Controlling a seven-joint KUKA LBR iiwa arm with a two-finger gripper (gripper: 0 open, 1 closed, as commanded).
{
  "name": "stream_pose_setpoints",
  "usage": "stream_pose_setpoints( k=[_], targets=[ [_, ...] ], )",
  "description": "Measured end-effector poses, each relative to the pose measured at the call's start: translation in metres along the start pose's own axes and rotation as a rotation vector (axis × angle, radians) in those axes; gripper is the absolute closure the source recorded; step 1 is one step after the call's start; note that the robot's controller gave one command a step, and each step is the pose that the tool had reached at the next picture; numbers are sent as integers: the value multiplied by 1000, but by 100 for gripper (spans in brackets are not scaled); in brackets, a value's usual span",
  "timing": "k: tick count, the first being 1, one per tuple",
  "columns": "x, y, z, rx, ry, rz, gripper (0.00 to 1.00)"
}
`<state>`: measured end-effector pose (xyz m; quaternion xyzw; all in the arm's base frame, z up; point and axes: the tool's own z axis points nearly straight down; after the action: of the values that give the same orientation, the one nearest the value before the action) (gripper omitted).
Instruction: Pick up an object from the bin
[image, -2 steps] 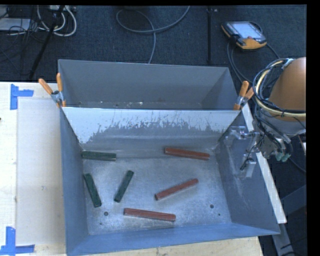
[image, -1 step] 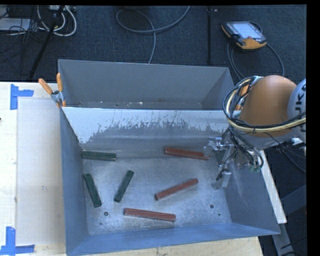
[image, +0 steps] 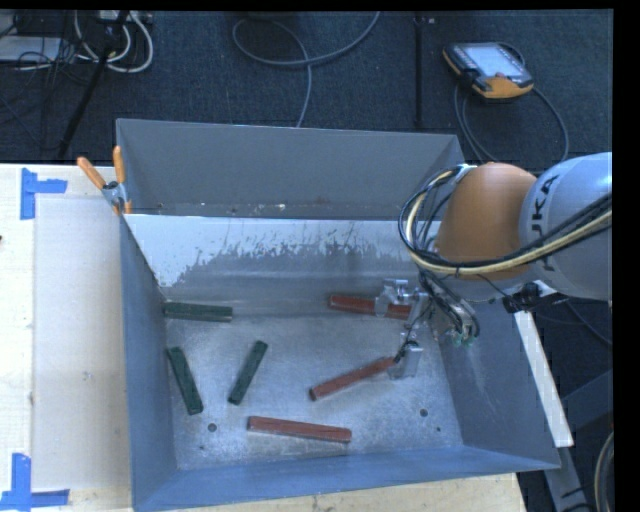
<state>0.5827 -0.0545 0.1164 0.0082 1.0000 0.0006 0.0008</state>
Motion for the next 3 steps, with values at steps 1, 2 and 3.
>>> stream_pose_setpoints(
  k=[1,2,3],
  targets=[
    [21,11,19,1,3,-57,0],
    [33,43,47,1,4,26,100],
    [33,43,47,1,4,25,100]
  ],
)
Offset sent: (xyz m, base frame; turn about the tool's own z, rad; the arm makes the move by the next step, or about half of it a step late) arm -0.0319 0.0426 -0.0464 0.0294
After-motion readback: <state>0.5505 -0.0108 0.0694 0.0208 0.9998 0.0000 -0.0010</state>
